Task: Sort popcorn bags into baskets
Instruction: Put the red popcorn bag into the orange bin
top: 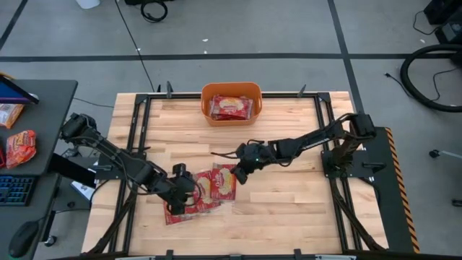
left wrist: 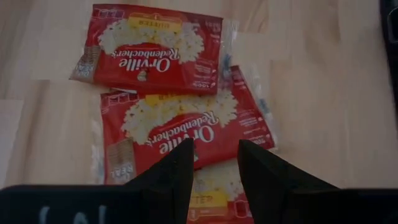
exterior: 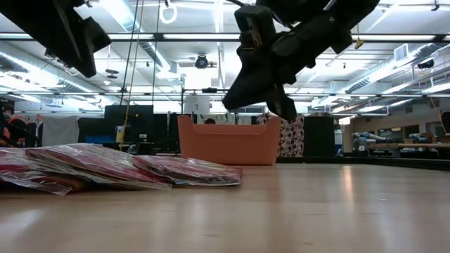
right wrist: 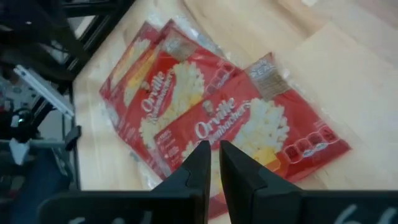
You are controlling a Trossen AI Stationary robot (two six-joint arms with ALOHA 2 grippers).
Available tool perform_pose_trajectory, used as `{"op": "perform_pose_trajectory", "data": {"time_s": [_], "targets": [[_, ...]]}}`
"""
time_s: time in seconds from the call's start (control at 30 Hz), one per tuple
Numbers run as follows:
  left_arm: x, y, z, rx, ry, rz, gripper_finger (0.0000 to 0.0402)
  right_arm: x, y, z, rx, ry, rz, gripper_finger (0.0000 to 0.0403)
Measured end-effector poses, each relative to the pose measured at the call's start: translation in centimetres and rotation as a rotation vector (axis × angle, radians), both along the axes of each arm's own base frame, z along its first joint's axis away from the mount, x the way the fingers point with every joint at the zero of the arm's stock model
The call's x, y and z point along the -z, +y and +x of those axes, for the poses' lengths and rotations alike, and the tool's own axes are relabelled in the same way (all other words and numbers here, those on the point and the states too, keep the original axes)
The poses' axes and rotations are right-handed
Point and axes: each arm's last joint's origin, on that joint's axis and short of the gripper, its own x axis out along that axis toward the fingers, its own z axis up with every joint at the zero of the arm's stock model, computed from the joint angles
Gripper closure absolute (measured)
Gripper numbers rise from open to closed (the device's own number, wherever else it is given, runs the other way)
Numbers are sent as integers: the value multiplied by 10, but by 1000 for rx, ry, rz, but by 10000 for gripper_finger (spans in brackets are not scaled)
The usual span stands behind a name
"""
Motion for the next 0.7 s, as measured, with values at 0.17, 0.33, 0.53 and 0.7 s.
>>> {"op": "perform_pose_trajectory", "data": {"time_s": [0.17,0.33,0.53,0.7], "targets": [[13,-2,-2,31,7,1,271,1,10,-2,-67,5,-41,362],[29,-4,-9,44,13,-9,271,6,20,-8,-154,64,-136,355],[31,-8,-13,261,-10,198,271,10,31,-13,-221,107,-224,301],[38,-11,-12,389,-4,388,271,12,30,-15,-172,140,-231,248]]}}
